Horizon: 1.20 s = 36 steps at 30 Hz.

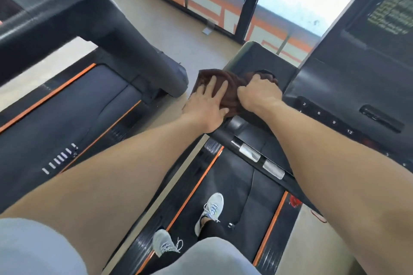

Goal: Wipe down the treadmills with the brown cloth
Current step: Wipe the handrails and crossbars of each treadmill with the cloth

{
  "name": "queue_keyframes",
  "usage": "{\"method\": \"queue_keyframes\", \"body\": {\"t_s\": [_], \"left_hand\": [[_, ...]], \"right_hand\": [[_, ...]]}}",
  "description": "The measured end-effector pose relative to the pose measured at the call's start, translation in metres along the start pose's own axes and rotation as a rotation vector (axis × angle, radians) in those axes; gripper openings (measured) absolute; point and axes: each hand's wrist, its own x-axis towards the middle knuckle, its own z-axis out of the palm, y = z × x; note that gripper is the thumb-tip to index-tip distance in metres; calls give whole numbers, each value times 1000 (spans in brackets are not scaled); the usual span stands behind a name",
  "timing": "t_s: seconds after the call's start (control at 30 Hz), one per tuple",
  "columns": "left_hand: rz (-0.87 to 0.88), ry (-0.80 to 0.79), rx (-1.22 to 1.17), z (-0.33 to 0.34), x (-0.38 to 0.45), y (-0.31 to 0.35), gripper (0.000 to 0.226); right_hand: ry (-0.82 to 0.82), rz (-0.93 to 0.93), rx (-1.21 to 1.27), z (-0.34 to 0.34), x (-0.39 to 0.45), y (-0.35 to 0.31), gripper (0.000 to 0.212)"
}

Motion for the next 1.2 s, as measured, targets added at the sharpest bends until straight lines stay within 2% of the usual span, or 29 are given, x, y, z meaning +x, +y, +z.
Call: {"method": "queue_keyframes", "body": {"t_s": [0.27, 0.4, 0.47, 0.53, 0.6, 0.67, 0.77, 0.87, 1.0, 1.07, 1.13, 1.2], "left_hand": [[18, -36, 6, 3, 25, 7, 73], [114, -105, -52, -12, 57, 5, 75], [156, -181, -124, -26, 70, 0, 75], [172, -264, -157, -38, 81, -3, 76], [186, -275, -161, -44, 86, -4, 77], [177, -224, -195, -40, 83, -2, 77], [139, -85, -217, -27, 72, 5, 74], [129, -17, -79, -19, 62, 14, 72], [60, 5, 73, -5, 36, 21, 75], [67, 121, 81, -4, 20, 31, 73], [162, 286, 27, -6, 10, 38, 64], [260, 406, -85, -10, 6, 38, 51]], "right_hand": [[-32, 35, 180, 8, 10, -1, 63], [-204, 130, 193, 1, 36, -5, 72], [-256, 88, 167, -5, 45, -5, 69], [-228, 13, 136, -6, 48, -2, 55], [-207, -25, 87, -2, 49, -1, 54], [-230, -65, 18, -1, 51, 2, 55], [-228, -119, 17, -15, 51, 11, 38], [-177, -232, -30, -27, 46, 21, 22], [-210, -319, -114, -37, 51, 24, 20], [-273, -399, -237, -45, 55, 26, 18], [-338, -455, -353, -52, 59, 30, 22], [-408, -412, -400, -54, 59, 36, 29]]}}
